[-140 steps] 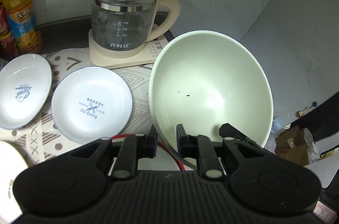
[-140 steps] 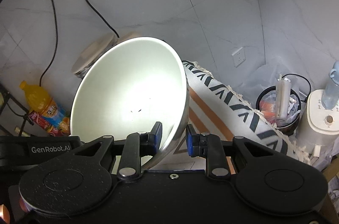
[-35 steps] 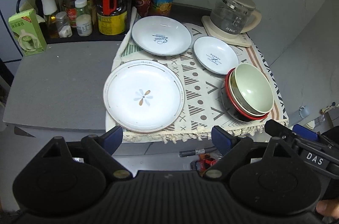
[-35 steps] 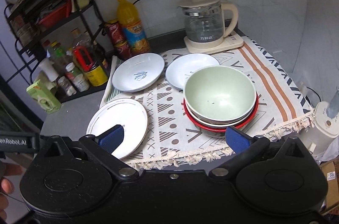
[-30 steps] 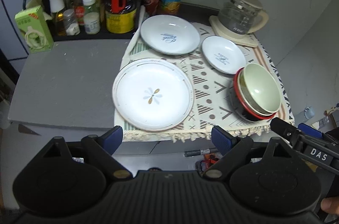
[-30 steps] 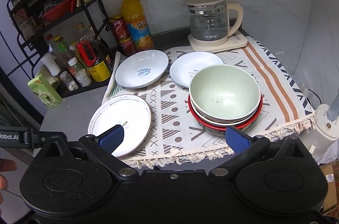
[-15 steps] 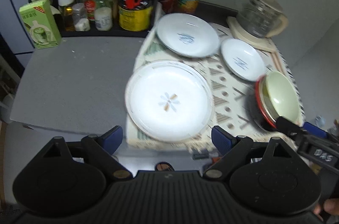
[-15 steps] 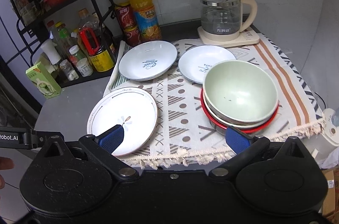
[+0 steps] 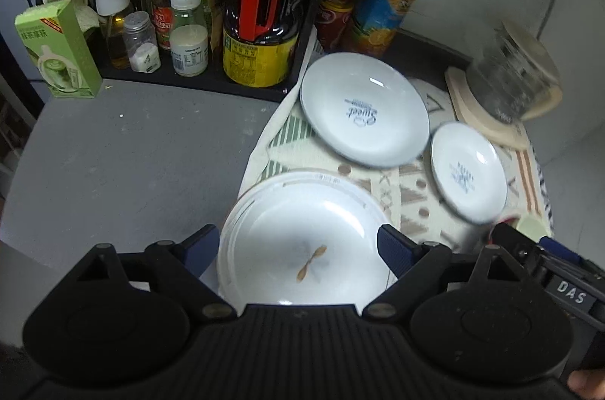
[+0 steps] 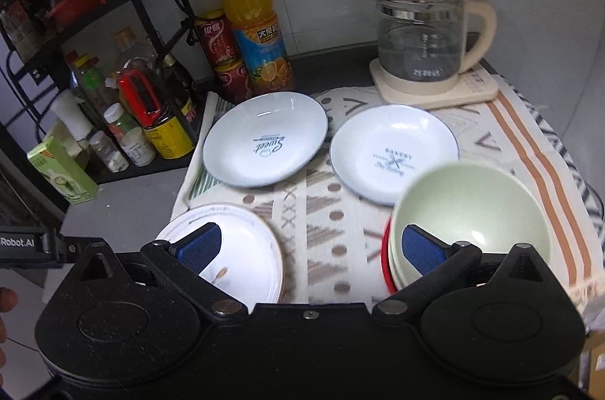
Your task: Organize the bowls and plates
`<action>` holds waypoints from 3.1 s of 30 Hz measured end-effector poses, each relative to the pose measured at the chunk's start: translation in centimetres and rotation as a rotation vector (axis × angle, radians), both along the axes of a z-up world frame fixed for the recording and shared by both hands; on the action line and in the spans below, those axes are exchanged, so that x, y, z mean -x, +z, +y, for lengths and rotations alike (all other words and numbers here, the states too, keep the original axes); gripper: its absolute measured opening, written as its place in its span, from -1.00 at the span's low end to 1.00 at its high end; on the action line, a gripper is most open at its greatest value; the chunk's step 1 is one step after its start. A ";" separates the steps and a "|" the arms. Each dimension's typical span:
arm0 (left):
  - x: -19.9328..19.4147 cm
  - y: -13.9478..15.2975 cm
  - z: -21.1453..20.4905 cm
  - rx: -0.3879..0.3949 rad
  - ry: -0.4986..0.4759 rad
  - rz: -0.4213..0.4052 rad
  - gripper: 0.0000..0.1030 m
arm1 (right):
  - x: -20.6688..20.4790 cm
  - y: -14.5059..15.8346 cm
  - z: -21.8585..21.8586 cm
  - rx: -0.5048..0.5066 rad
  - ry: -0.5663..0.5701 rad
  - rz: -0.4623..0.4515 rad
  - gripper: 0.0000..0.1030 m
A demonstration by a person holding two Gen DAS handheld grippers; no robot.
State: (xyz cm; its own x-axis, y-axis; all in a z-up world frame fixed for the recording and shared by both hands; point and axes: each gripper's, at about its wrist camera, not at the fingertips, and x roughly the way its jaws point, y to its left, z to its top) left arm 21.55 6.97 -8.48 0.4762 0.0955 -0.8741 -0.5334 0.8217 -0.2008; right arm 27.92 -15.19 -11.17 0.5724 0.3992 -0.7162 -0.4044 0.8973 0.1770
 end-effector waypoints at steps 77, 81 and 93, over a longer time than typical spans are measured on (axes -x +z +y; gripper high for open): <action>-15.0 -12.6 5.3 0.226 0.258 -0.068 -0.76 | -26.3 -12.8 6.5 -0.202 0.108 0.440 -0.90; -14.3 -11.4 5.1 0.199 0.242 -0.077 -0.76 | -25.4 -12.2 5.9 -0.193 0.120 0.427 -0.88; -11.2 -8.6 4.6 0.164 0.219 -0.104 -0.76 | -21.9 -9.0 6.2 -0.185 0.143 0.352 -0.85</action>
State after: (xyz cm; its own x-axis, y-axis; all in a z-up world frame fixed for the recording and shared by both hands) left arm 32.75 11.60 -17.10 0.5473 0.0678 -0.8342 -0.6644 0.6413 -0.3838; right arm 49.87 -9.03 -20.18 0.2350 0.5974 -0.7668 -0.4084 0.7765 0.4798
